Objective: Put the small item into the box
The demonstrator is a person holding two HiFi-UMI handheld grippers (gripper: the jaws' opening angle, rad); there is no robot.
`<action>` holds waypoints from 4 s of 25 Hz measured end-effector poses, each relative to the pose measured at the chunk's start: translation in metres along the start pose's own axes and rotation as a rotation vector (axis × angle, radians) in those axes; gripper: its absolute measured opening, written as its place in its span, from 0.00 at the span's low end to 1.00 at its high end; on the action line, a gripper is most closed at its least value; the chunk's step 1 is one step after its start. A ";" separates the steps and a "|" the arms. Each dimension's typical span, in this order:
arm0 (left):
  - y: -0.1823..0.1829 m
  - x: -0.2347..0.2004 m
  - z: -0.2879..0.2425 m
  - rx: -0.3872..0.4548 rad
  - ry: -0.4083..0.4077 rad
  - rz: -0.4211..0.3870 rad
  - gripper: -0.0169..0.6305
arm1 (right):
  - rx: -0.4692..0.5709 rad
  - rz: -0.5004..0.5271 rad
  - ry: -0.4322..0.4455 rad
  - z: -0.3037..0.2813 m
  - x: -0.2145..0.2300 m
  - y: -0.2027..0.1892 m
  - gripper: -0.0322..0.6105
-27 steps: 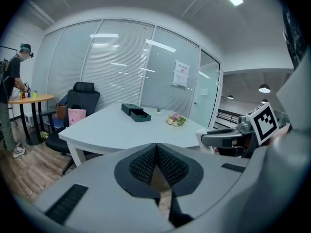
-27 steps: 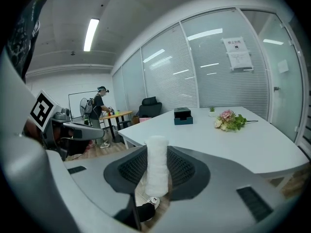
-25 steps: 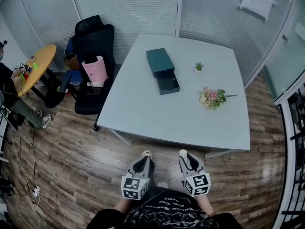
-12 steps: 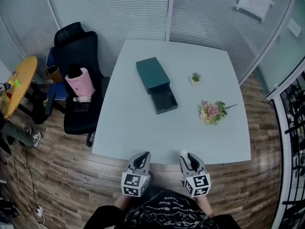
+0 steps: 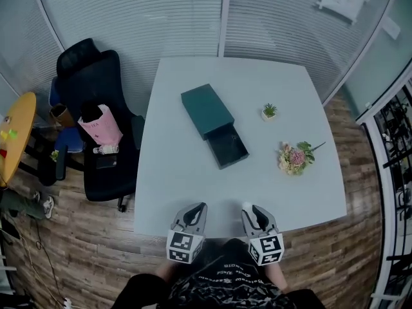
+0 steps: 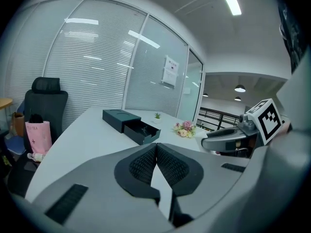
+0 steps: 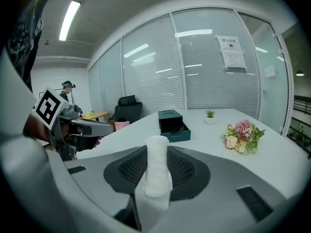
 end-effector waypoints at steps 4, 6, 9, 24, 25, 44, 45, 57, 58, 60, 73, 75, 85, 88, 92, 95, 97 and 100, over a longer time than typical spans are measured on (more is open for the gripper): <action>0.005 -0.013 -0.004 0.003 0.005 0.017 0.06 | -0.034 -0.003 -0.004 -0.009 -0.002 -0.001 0.26; 0.007 -0.017 -0.004 0.001 0.001 0.030 0.06 | -0.042 -0.001 -0.003 -0.012 -0.001 0.002 0.26; 0.008 -0.020 -0.003 0.000 0.003 0.046 0.06 | -0.049 0.010 0.010 -0.016 0.000 0.008 0.26; 0.009 -0.020 -0.003 0.013 0.117 0.107 0.06 | 0.037 0.242 0.109 -0.033 0.025 0.081 0.26; 0.009 -0.020 -0.004 0.014 0.124 0.110 0.06 | 0.046 0.268 0.110 -0.036 0.028 0.089 0.26; 0.004 -0.010 0.002 0.017 0.187 0.141 0.06 | -0.070 0.729 0.288 -0.146 0.056 0.181 0.26; 0.003 -0.011 0.001 0.014 0.195 0.143 0.06 | -0.086 0.765 0.301 -0.152 0.056 0.183 0.26; 0.002 -0.014 -0.005 -0.018 0.261 0.152 0.06 | -0.320 1.010 0.414 -0.245 0.058 0.160 0.26; 0.001 -0.014 -0.005 -0.022 0.270 0.151 0.06 | -0.335 1.028 0.424 -0.251 0.058 0.156 0.26; 0.000 -0.015 -0.006 -0.032 0.287 0.151 0.05 | -0.356 1.043 0.439 -0.264 0.060 0.149 0.26; -0.007 -0.031 -0.008 -0.081 0.377 0.206 0.06 | -0.491 1.051 0.459 -0.327 0.074 0.104 0.26; -0.007 -0.035 -0.007 -0.074 0.391 0.237 0.06 | -0.510 1.025 0.464 -0.333 0.077 0.101 0.26; -0.006 -0.047 -0.012 -0.081 0.412 0.299 0.06 | -0.527 1.032 0.468 -0.342 0.076 0.092 0.27; -0.006 -0.046 -0.015 -0.084 0.401 0.300 0.06 | -0.534 1.053 0.461 -0.342 0.078 0.089 0.30; -0.008 -0.047 -0.013 -0.091 0.407 0.307 0.06 | -0.514 1.054 0.463 -0.338 0.077 0.089 0.37; -0.007 -0.049 -0.010 -0.098 0.408 0.310 0.06 | -0.490 1.043 0.457 -0.331 0.074 0.096 0.43; -0.013 -0.049 -0.010 -0.108 0.404 0.298 0.06 | -0.478 1.031 0.454 -0.326 0.070 0.100 0.44; -0.013 -0.046 -0.012 -0.109 0.384 0.285 0.06 | -0.455 1.001 0.445 -0.318 0.066 0.111 0.44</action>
Point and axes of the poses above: the fingertips, and each gripper's own axes: z backward along the fingers, x to its right, y out of its top, the point moved 4 cm from there along z, backward along the fingers, and after that the axes turned 2 degrees about -x, right-handed, at the moved point
